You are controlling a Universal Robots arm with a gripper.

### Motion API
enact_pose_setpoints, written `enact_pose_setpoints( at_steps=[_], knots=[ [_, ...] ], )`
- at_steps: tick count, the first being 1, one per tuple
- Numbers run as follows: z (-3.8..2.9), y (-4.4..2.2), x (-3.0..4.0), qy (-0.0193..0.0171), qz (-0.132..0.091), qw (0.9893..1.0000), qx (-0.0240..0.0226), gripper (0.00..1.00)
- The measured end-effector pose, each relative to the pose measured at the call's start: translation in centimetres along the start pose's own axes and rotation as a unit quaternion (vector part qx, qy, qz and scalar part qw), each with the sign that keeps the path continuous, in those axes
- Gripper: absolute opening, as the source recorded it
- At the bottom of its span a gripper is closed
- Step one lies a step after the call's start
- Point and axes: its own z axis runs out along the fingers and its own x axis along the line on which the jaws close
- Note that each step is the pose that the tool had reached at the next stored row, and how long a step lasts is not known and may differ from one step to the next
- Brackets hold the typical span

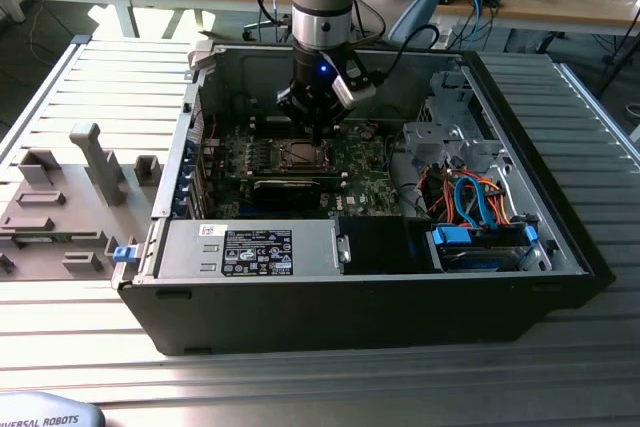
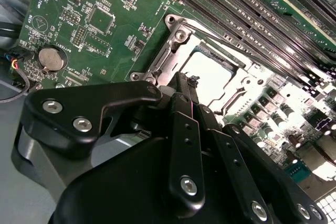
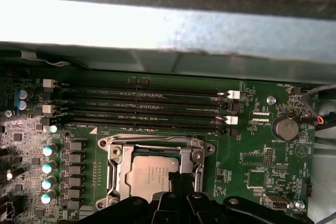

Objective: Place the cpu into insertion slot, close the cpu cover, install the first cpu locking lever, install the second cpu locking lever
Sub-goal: 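Install the first cpu locking lever, then install the second cpu locking lever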

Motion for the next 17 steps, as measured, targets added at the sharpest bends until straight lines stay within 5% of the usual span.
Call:
enact_pose_setpoints(
  at_steps=[12, 17],
  knots=[
    [-0.04, -0.13, 0.01, 0.0001, 0.0, 1.0, 0.0002, 0.11],
    [-0.01, -0.83, 0.06, 0.0001, 0.0, 1.0, -0.0001, 0.11]
  ],
)
